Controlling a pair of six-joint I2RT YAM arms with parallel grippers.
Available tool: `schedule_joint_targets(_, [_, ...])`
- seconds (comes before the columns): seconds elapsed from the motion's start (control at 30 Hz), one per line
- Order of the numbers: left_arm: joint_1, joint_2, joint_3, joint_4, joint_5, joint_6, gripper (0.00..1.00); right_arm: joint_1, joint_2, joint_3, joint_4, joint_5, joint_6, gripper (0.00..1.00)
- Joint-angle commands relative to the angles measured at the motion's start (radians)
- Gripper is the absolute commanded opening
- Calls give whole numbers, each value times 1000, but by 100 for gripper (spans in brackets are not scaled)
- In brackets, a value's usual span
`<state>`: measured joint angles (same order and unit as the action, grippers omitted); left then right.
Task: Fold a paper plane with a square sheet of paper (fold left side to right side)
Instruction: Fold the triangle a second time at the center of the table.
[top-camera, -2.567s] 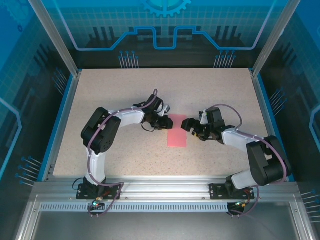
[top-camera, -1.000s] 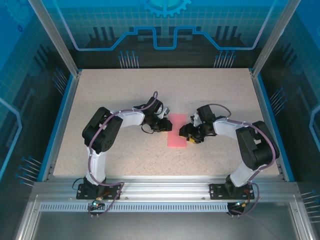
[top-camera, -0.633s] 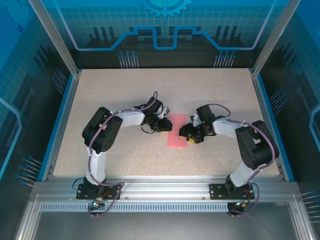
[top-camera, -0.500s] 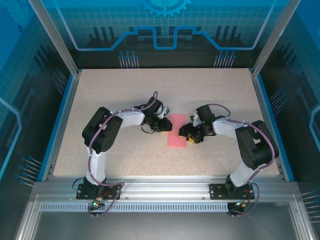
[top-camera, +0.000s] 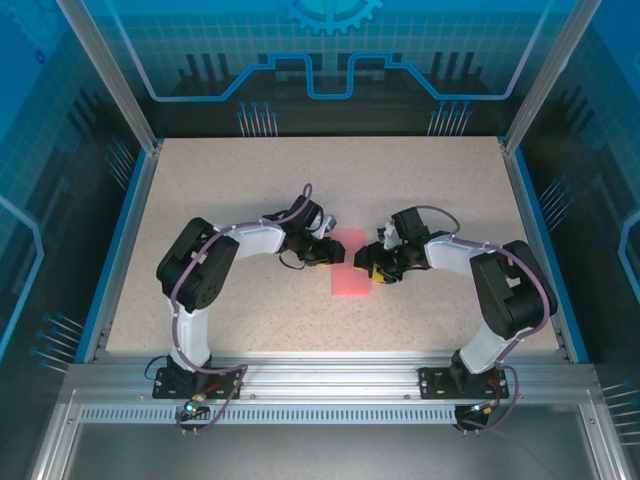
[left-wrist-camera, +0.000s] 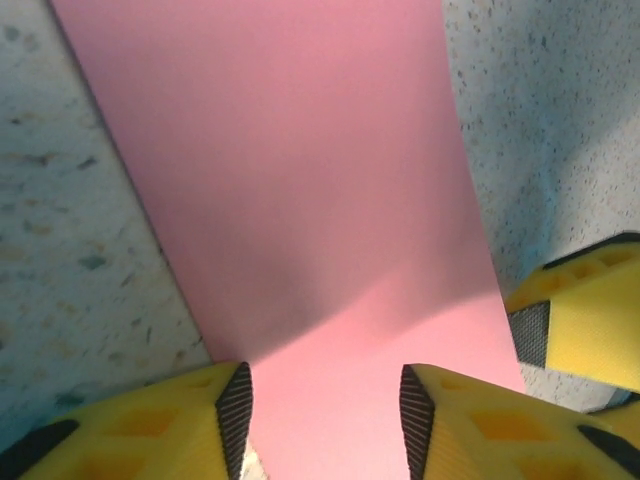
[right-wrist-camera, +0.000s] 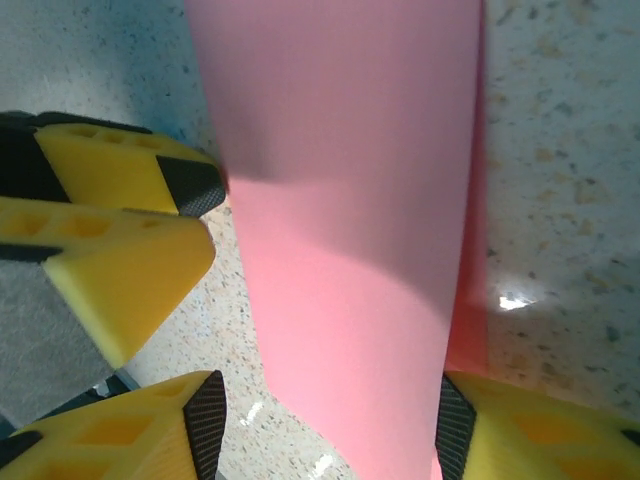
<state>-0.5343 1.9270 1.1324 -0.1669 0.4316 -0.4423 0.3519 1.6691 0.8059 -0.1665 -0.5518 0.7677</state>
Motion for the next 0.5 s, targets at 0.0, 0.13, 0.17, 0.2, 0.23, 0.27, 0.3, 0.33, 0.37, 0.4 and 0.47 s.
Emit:
schedule_joint_targets(0.0, [-4,-140,-73,90,-45,36,56,-19,21,23,46,-66,40,59])
schedule_joint_targets(0.13, [-6,-290,-198,170,-98,97,66,-34,22,55,37,-77,45,58])
schedule_joint_targets(0.17, [-8,-328,-229,182,-108,115,68,-37,25,64,32,-80,44,58])
schedule_joint_targets(0.2, [-11,-362,-259,195,-116,131,73,-40,29,68,27,-84,44,58])
schedule_joint_targets(0.23, [-17,-388,-285,204,-124,145,75,-42,32,68,25,-86,44,58])
schedule_joint_targets(0.27, [-28,-423,-311,210,-137,168,77,-45,39,95,21,-91,43,58])
schedule_joint_targets(0.3, [-42,-450,-331,212,-150,184,78,-47,45,106,20,-95,42,57])
schedule_joint_targets(0.33, [-63,-479,-350,210,-172,208,79,-48,51,116,18,-98,42,57])
schedule_joint_targets(0.37, [-87,-503,-363,205,-196,227,79,-48,58,126,12,-101,40,57])
schedule_joint_targets(0.4, [-109,-522,-372,197,-218,245,79,-49,66,137,6,-102,38,57])
schedule_joint_targets(0.47, [-156,-550,-376,174,-262,276,79,-51,77,158,-2,-103,38,57])
